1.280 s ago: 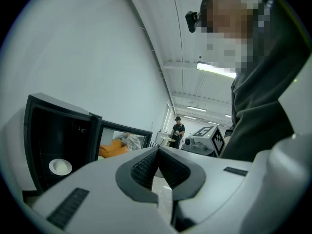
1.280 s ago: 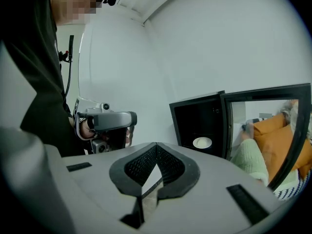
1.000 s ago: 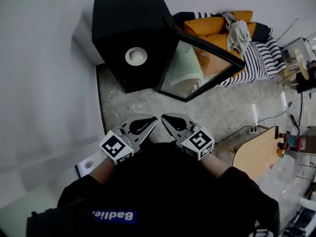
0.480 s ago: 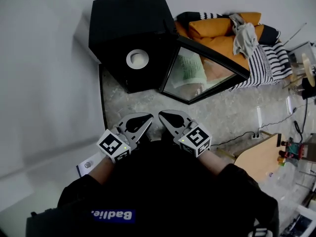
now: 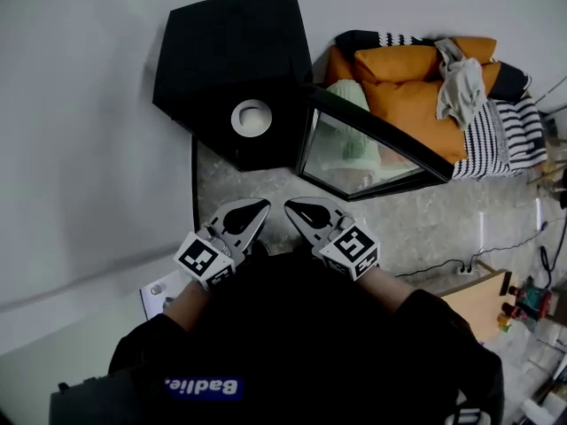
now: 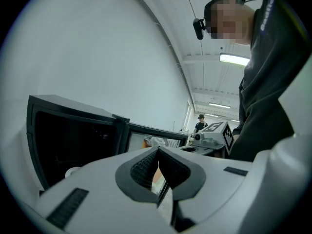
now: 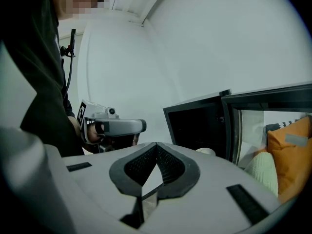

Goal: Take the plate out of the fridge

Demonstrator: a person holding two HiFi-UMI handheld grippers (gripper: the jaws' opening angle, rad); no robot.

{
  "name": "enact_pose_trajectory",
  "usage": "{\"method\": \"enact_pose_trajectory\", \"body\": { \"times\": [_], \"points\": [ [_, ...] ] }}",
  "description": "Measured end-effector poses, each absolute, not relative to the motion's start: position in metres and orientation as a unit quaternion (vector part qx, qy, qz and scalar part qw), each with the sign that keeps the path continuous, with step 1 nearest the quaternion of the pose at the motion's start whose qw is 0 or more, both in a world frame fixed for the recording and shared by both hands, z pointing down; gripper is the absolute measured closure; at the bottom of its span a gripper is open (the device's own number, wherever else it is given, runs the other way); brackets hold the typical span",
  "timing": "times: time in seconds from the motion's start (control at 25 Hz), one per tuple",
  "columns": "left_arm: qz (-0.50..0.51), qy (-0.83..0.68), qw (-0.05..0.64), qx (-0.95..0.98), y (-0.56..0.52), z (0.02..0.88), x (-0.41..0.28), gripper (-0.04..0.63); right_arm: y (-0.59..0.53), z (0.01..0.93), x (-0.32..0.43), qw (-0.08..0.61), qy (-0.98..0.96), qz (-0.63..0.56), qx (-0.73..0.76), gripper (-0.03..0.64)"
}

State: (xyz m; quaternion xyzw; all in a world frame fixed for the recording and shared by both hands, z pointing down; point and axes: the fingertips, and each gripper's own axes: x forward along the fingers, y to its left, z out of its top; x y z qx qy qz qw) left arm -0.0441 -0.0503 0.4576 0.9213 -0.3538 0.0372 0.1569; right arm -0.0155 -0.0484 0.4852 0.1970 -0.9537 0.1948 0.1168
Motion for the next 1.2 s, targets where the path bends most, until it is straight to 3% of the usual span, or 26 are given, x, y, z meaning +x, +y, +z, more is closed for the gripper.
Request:
{"method": "enact_pose_trajectory", "body": {
  "times": [0.8, 1.2],
  "points": [
    [0.089, -0.362, 0.154, 0.915, -0.113, 0.511, -0.114, 0.58, -0.092, 0.494, -0.052, 0.151, -0.938, 0.194, 0.243, 0.607],
    [0.156, -0.361, 0.144, 0.908, -0.143, 0.565, -0.136, 0.508, -0.097, 0.502, -0.054, 0.17, -0.925, 0.199, 0.275, 0.607]
  ]
}}
